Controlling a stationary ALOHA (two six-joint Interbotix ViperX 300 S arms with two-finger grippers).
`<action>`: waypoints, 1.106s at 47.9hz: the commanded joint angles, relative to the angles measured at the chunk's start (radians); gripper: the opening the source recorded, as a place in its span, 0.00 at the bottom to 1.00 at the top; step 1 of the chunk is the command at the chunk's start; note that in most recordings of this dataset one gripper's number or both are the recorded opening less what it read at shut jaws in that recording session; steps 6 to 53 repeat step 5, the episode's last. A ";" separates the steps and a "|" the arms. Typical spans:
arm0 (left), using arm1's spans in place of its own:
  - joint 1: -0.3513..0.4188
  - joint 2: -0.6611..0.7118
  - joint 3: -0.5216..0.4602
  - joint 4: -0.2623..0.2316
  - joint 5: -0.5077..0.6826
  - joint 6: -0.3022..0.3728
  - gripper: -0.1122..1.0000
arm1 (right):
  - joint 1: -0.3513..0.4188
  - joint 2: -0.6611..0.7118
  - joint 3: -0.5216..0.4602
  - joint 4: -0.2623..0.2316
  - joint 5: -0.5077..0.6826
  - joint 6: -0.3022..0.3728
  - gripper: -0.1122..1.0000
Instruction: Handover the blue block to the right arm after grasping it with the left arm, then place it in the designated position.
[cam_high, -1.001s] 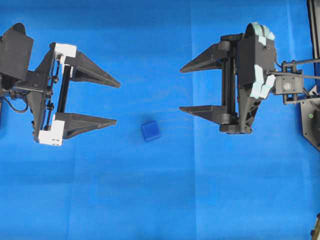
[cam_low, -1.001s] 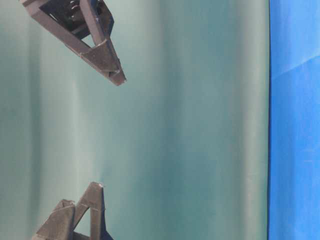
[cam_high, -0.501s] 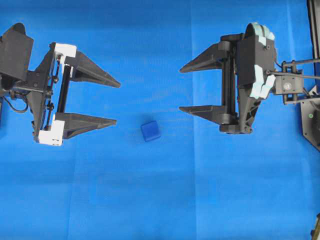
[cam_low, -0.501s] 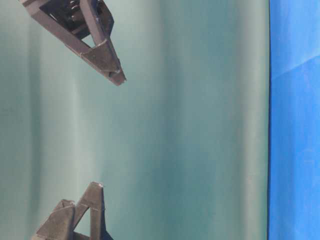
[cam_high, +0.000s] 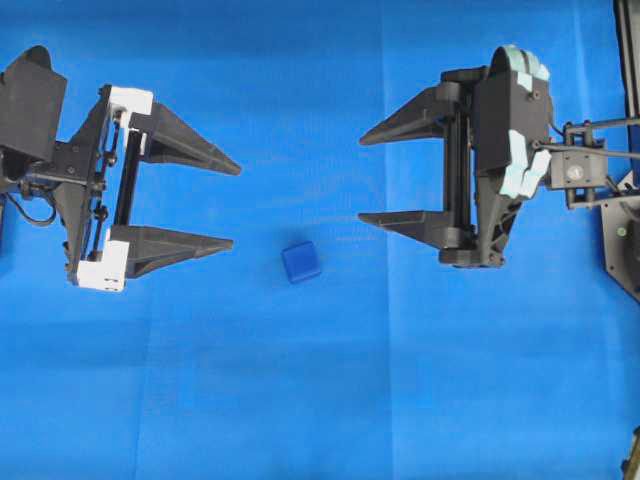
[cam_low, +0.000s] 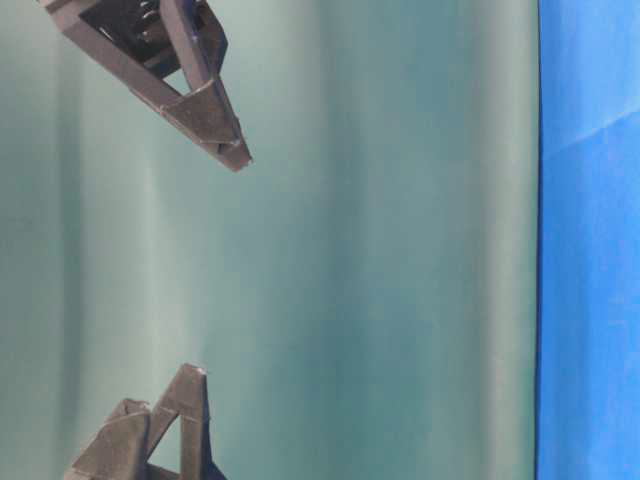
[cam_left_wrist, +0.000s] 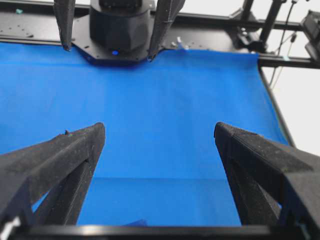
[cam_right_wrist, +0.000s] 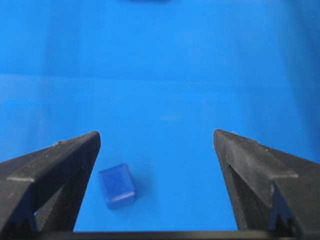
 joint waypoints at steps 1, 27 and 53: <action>-0.003 -0.005 -0.028 0.000 -0.008 0.002 0.94 | 0.002 -0.018 -0.011 -0.003 -0.011 -0.002 0.87; -0.002 -0.006 -0.028 0.000 -0.008 0.000 0.94 | 0.002 -0.018 -0.011 -0.003 -0.011 -0.002 0.87; -0.002 -0.006 -0.028 0.000 -0.008 0.000 0.94 | 0.002 -0.018 -0.011 -0.003 -0.011 -0.002 0.87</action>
